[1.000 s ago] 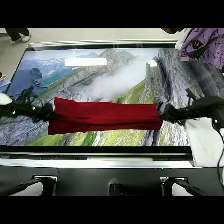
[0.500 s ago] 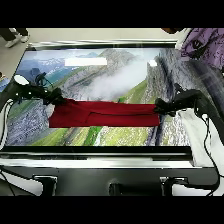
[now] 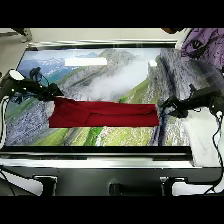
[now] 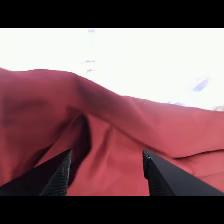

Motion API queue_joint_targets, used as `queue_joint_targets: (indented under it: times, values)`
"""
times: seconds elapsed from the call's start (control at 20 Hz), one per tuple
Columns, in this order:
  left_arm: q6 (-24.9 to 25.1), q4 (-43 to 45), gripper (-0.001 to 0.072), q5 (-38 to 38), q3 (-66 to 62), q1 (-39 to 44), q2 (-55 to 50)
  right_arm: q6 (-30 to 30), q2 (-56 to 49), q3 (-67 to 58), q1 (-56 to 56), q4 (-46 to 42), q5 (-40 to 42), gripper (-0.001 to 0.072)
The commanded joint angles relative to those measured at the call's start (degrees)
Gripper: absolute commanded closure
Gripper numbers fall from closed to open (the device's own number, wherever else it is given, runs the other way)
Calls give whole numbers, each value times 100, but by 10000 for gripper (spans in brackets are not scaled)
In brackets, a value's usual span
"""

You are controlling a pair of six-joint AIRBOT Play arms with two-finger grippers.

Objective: Fold the clothes and pants, and hang the long-sleeved shirts on hangers.

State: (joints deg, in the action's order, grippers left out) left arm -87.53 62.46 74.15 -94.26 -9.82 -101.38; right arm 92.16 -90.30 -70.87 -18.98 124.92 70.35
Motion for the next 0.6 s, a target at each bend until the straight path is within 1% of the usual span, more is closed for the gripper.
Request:
queue_joint_targets:
  times: [0.0, 0.05, 0.15, 0.35, 0.45, 0.5, 0.55]
  values:
    - [-127, 557, 187, 37, -68, -33, 284, 564, -361, -55, -212, 728, 400, 60]
    - [-129, 599, 186, 57, -68, -33, 337, 654, -494, -55, -212, 997, 354, 59]
    - [-146, 640, 187, 98, -68, -33, 400, 682, -708, -52, -177, 1231, 216, 59]
    - [-166, 640, 187, 136, -68, -33, 413, 726, -1025, -52, 256, 1220, 46, 64]
    - [-166, 638, 187, 140, -68, -31, 415, 682, -1193, -52, 584, 977, 20, 72]
    - [-166, 638, 167, 144, -68, -26, 417, 640, -1233, -52, 728, 833, -24, 148]
    - [-166, 638, 166, 144, -68, -20, 417, 640, -1244, -52, 857, 717, -107, 261]
